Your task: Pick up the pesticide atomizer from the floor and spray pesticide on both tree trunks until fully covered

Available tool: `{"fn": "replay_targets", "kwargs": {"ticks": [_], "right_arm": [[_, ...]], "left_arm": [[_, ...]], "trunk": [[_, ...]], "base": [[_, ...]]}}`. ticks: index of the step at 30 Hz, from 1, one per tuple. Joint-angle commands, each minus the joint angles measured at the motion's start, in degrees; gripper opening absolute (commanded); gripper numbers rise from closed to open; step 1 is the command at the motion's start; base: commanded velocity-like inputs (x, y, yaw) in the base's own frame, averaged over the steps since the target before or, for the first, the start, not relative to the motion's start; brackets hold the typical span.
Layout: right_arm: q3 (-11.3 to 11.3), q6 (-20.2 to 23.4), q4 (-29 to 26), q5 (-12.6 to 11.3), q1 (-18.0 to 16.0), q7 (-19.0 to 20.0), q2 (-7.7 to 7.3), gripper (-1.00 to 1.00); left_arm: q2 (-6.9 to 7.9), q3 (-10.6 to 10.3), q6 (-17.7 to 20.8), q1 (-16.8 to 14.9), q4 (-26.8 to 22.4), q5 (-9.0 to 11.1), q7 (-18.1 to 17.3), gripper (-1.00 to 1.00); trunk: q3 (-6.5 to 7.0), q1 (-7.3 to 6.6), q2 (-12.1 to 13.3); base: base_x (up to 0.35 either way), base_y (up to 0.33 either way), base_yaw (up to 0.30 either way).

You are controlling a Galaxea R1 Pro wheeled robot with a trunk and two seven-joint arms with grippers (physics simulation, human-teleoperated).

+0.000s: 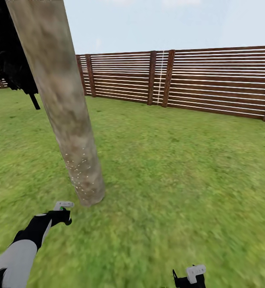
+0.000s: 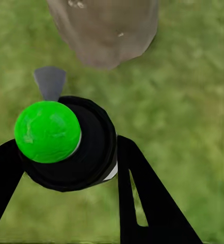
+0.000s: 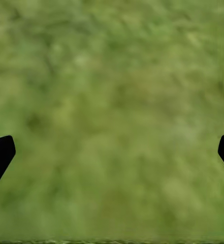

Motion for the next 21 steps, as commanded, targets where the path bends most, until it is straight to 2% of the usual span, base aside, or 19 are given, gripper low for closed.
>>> {"fn": "replay_targets", "kwargs": {"ticks": [1, 5, 8, 13, 15, 21], "right_arm": [[0.00, 0.00, 0.00, 0.00, 0.00, -0.02, 0.00, 1.00], [-0.01, 0.00, -0.03, 0.00, 0.00, -0.10, 0.00, 1.00], [-0.01, 0.00, -0.05, -0.02, 0.00, -0.10, 0.00, 1.00], [-0.04, -0.08, -0.06, -0.04, 0.00, -0.10, 0.00, 1.00], [-0.07, -0.09, -0.06, -0.08, 0.00, -0.15, 0.00, 1.00], [0.00, -0.08, 0.03, 0.00, 0.00, -0.02, 0.00, 1.00]], "left_arm": [[-0.37, 0.29, -0.05, 0.01, 0.03, -0.15, 0.22, -1.00], [-1.73, 0.53, -0.19, 0.04, 0.15, -0.03, 4.17, -1.00], [-2.47, 0.47, -0.21, 0.04, 0.16, -0.15, 4.75, -1.00], [-2.58, 0.46, -0.21, 0.04, -0.13, -0.39, 4.95, -1.00], [-2.04, 0.52, -0.21, 0.04, -0.40, -0.53, 4.96, -1.00], [-1.91, 0.12, -0.21, 0.64, -0.11, -0.83, 4.80, -1.00]], "trunk": [[0.00, 0.00, 0.00], [0.00, 0.00, 0.00], [0.00, 0.00, 0.00], [0.00, 0.00, 0.00], [0.00, 0.00, 0.00], [0.00, 0.00, 0.00]], "base": [[-0.141, -0.272, 0.044], [-0.051, -0.273, 0.198], [0.003, -0.274, 0.274], [0.122, -0.264, 0.278], [0.168, -0.252, 0.277], [0.171, -0.251, 0.047]]}}
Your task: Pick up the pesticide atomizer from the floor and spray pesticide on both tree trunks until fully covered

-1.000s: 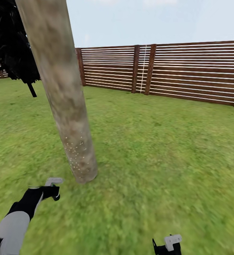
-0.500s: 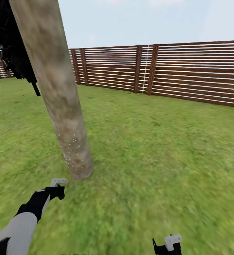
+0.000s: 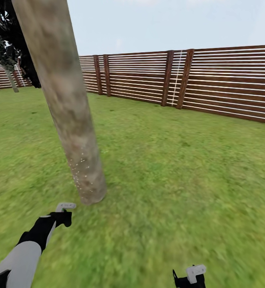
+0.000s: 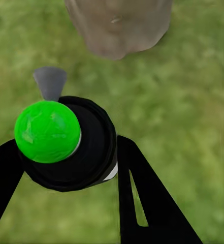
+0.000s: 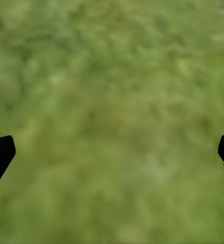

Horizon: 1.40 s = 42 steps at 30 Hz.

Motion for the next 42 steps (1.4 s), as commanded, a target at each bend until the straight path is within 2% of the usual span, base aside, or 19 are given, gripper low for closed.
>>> {"fn": "replay_targets", "kwargs": {"ticks": [1, 5, 18, 33, 42], "right_arm": [[-0.01, 0.00, 0.00, 0.00, 0.00, 0.02, 0.00, 1.00], [-0.01, 0.00, 0.00, 0.00, 0.00, -0.04, 0.00, 1.00], [-0.09, 0.00, -0.08, -0.03, 0.00, -0.07, 0.00, 1.00], [-0.01, 0.00, -0.08, -0.08, 0.00, -0.07, 0.00, 1.00], [-0.01, 0.00, -0.08, -0.08, 0.00, -0.07, 0.00, 1.00]], "left_arm": [[0.03, -0.05, 0.00, 0.05, -0.14, 0.10, -0.04, -1.00], [-0.47, -0.24, -0.02, 0.10, -0.39, 0.18, 0.05, -1.00], [-0.65, -0.20, -0.08, 0.11, -0.35, 0.51, 0.04, -1.00], [-0.61, -0.11, -0.08, 0.11, -0.09, 0.60, 0.04, -1.00], [-0.60, -0.06, -0.08, 0.11, -0.44, 0.50, 0.13, -1.00]], "trunk": [[0.00, 0.00, 0.00], [0.00, 0.00, 0.00], [0.00, 0.00, 0.00], [0.00, 0.00, 0.00], [0.00, 0.00, 0.00]], "base": [[0.171, -0.251, 0.001], [0.129, -0.257, 0.000], [0.046, -0.269, 0.001], [0.000, -0.272, 0.262], [0.064, -0.264, 0.037]]}}
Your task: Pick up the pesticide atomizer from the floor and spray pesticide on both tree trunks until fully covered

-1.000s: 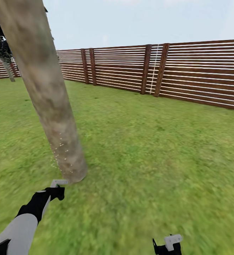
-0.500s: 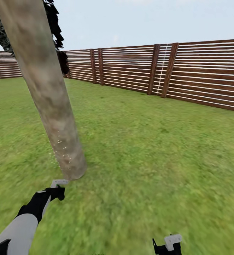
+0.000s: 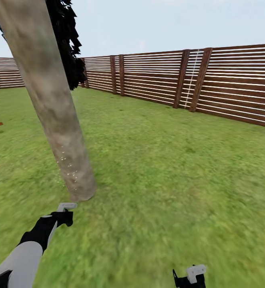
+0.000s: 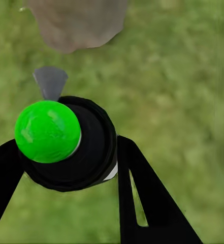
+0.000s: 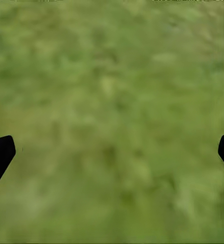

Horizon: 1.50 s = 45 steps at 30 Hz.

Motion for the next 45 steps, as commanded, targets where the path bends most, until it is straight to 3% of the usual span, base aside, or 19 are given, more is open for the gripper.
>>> {"fn": "replay_targets", "kwargs": {"ticks": [1, 3, 6, 8, 16, 29, 45], "right_arm": [[0.00, 0.00, 0.02, 0.00, 0.00, 0.00, 0.00, 1.00], [0.00, 0.00, 0.00, -0.01, 0.00, 0.00, 0.00, 1.00], [-0.03, 0.00, 0.03, -0.01, 0.00, 0.00, 0.00, 1.00], [-0.01, 0.00, 0.00, -0.01, 0.00, 0.00, 0.00, 1.00], [0.00, 0.00, 0.06, -0.01, 0.00, 0.00, 0.00, 1.00], [-0.09, 0.00, 0.00, -0.01, 0.00, -0.08, 0.00, 1.00], [-0.06, 0.00, 0.00, -0.01, 0.00, 0.00, 0.00, 1.00]], "left_arm": [[0.03, 0.12, 0.00, 0.00, -0.05, -0.02, -0.02, -1.00], [0.28, 0.33, 0.21, 0.00, -0.09, -0.11, 0.29, -1.00], [0.60, 0.49, 1.22, 0.00, -0.11, 0.01, 5.01, -1.00], [0.56, 0.48, 4.67, 0.00, -0.16, 0.13, 6.81, -1.00], [0.05, -0.05, 6.48, 0.00, -0.10, 0.11, 7.10, -1.00], [0.02, 0.65, 6.24, 0.00, -0.45, 0.21, 7.19, -1.00], [-0.07, 0.57, 6.17, 0.00, -0.45, 0.21, 7.28, -1.00]], "trunk": [[0.00, 0.00, 0.00], [0.00, 0.00, 0.00], [0.00, 0.00, 0.00], [0.00, 0.00, 0.00], [0.00, 0.00, 0.00], [0.00, 0.00, 0.00], [0.00, 0.00, 0.00]], "base": [[0.174, -0.242, 0.000], [0.182, -0.239, 0.089], [0.222, -0.206, 0.231], [0.261, -0.175, 0.273], [0.276, -0.150, 0.154], [0.020, -0.250, 0.007], [0.135, -0.267, 0.187]]}}
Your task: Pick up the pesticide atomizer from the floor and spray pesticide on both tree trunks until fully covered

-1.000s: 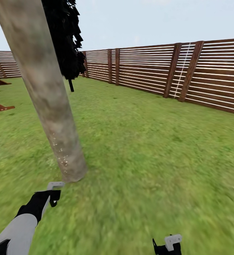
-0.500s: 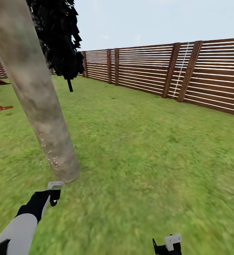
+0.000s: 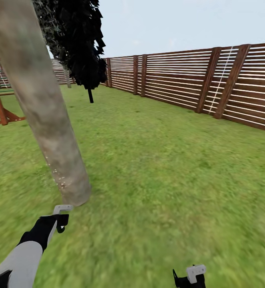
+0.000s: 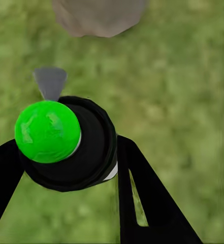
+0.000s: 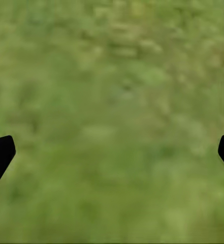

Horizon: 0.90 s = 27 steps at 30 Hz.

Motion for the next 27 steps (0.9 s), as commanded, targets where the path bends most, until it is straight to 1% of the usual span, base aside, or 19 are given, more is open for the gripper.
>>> {"fn": "replay_targets", "kwargs": {"ticks": [1, 5, 7, 25, 27], "right_arm": [[-0.01, 0.00, 0.00, 0.00, 0.00, 0.00, 0.00, 1.00], [-0.02, 0.00, 0.00, 0.00, 0.00, 0.00, 0.00, 1.00], [0.05, 0.00, 0.00, 0.00, 0.00, 0.00, 0.00, 1.00], [0.06, 0.00, 0.02, 0.04, 0.00, 0.00, 0.01, 1.00], [0.06, 0.00, 0.00, 0.04, 0.00, 0.00, 0.00, 1.00]], "left_arm": [[0.00, -0.01, -0.01, 0.00, -0.01, 0.00, -0.02, -1.00], [0.00, -0.09, -0.02, 0.00, -0.01, 0.06, -0.02, -1.00], [0.00, -0.01, -0.02, 0.00, -0.01, 0.01, -0.02, -1.00], [0.09, 0.17, -0.02, 0.00, -0.09, 0.00, 0.03, -1.00], [0.09, 0.17, -0.02, 0.00, -0.09, 0.00, 0.04, -1.00]], "trunk": [[0.00, 0.00, 0.00], [0.00, 0.00, 0.00], [0.00, 0.00, 0.00], [0.00, 0.00, 0.00], [0.00, 0.00, 0.00]], "base": [[0.169, -0.253, 0.003], [0.162, -0.253, 0.000], [0.135, -0.254, 0.137], [0.010, -0.270, 0.273], [0.063, -0.272, 0.113]]}}
